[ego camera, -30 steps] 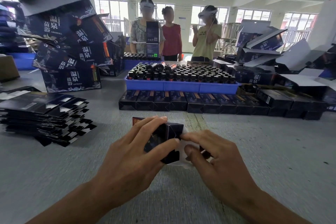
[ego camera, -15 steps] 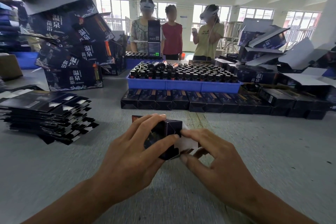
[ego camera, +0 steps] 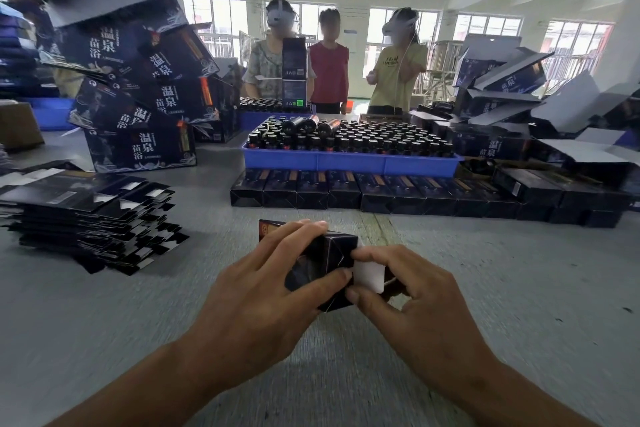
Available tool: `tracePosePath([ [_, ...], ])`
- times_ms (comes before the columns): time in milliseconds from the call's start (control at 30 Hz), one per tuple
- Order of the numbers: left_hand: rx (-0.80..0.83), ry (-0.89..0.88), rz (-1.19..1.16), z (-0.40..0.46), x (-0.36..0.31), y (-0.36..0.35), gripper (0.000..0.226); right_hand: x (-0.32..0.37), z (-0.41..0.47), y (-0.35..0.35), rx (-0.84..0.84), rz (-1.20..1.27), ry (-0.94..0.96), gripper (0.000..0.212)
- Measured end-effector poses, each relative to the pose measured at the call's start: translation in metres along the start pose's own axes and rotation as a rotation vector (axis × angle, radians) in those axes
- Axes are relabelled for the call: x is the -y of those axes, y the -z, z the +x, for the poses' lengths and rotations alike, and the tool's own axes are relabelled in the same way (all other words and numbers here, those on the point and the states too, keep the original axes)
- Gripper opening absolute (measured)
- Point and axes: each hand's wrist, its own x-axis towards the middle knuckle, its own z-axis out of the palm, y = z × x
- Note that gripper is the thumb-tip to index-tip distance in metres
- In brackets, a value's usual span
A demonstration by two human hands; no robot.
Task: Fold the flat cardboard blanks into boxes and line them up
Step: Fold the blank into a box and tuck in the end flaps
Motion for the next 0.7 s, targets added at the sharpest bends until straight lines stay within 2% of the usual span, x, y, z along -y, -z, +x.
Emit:
tracePosePath([
  [133, -0.025, 0.051, -0.027, -0.001, 0.003, 0.001, 0.048, 0.002, 0.001, 0.003, 0.088, 0.104, -0.042, 0.069],
  [200, -0.037, 0.071, -0.04, -0.001, 0.004, 0.001, 0.047, 0.002, 0.001, 0.005, 0.094, 0.182, -0.089, 0.071],
  [367, -0.077, 0.067, -0.082, -0.001, 0.0, -0.002, 0.039, 0.003, 0.003, 0.003, 0.062, 0.365, -0.212, 0.033],
  [433, -0.086, 0.081, -0.118, 0.0, -0.002, -0.003, 0.044, 0.003, 0.004, 0.001, 0.061, 0.388, -0.234, 0.029],
  [600, -0.079, 0.135, -0.217, 0.002, -0.009, -0.002, 0.075, 0.002, 0.004, 0.0, 0.072, 0.417, -0.276, 0.022],
  [700, -0.058, 0.177, -0.225, 0.005, -0.012, 0.001, 0.077, 0.004, 0.005, 0.0, 0.072, 0.437, -0.276, 0.019],
])
